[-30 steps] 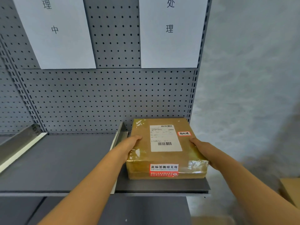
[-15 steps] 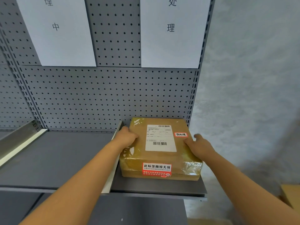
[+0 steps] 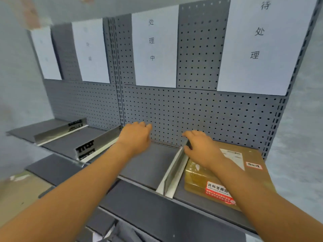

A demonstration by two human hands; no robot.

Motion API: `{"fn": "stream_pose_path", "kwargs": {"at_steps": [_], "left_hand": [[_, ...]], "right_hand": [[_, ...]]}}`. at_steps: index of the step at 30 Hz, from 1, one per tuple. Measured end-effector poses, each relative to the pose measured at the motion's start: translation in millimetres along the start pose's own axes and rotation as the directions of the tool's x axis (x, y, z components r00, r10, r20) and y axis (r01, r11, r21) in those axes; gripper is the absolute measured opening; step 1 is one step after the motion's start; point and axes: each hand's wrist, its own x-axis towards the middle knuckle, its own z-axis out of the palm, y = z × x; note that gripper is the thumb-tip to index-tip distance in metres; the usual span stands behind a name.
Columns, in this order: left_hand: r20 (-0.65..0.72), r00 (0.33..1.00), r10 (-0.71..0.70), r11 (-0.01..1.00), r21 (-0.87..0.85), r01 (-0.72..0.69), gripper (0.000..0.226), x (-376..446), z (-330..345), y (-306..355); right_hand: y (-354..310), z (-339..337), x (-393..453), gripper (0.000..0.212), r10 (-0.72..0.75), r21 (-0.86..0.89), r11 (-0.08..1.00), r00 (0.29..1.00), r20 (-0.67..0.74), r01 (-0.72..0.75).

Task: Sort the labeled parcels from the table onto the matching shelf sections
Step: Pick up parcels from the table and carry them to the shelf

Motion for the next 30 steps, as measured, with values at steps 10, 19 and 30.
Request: {"fn": "stream_pose_path", "kwargs": {"at_steps": [10,19,30], "left_hand": [[-0.003,0.983,-0.183,0.969,0.168,0.181,0.035,-115,-8,-165],[0.002,0.947,-0.32,0.929,0.198,0.314,0.032,-235,4,-338],[0.033,0.799,-0.6,0.77,0.293,0.567,0.031,-369,23,-553]], "right_hand": [[-191,35,47,0.045,-0.337,-0.181,0.925,0.941,0.013,0.334],[-397,92,88,0.044,-0.453,-0.113,0.884,0.891,0.032,0.453],[-668,170,157,0.048,-0.683,0.049,0.73,0.729,0.034,0.682]]}}
